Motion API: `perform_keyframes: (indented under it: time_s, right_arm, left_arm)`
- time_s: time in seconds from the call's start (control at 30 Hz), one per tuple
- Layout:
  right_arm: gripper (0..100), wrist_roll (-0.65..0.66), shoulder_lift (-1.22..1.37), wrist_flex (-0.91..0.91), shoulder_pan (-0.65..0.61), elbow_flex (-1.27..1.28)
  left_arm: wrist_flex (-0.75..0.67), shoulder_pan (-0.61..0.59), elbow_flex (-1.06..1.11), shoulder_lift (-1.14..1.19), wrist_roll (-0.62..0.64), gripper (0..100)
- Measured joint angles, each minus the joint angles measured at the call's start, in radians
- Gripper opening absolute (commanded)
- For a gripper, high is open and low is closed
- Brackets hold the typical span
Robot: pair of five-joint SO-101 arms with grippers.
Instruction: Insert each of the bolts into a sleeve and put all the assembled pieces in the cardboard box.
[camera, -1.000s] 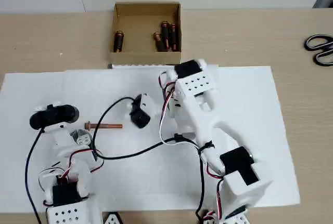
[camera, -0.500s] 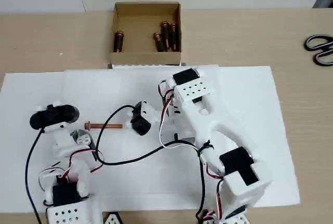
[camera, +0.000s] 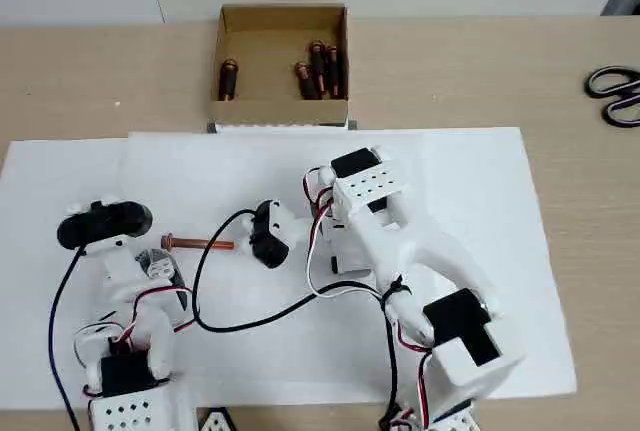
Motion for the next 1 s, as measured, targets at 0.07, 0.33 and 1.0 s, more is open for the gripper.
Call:
perform_keyframes:
  time_s: [0.07,0.33,1.0]
  right_arm:
    - [1.6,0.000,0.000,-0.002,0.000,0.002]
    - [1.5,0.000,-0.002,-0.018,0.000,0.017]
    - [0.6,-0.548,-0.218,0.020,0.167,-0.146]
  left_arm:
    - [0.000,0.000,0.000,0.000,0.000,1]
    - [0.000,0.000,0.000,0.000,0.000,1]
    - [-0.018,0.000,-0.153,0.000,0.146,1]
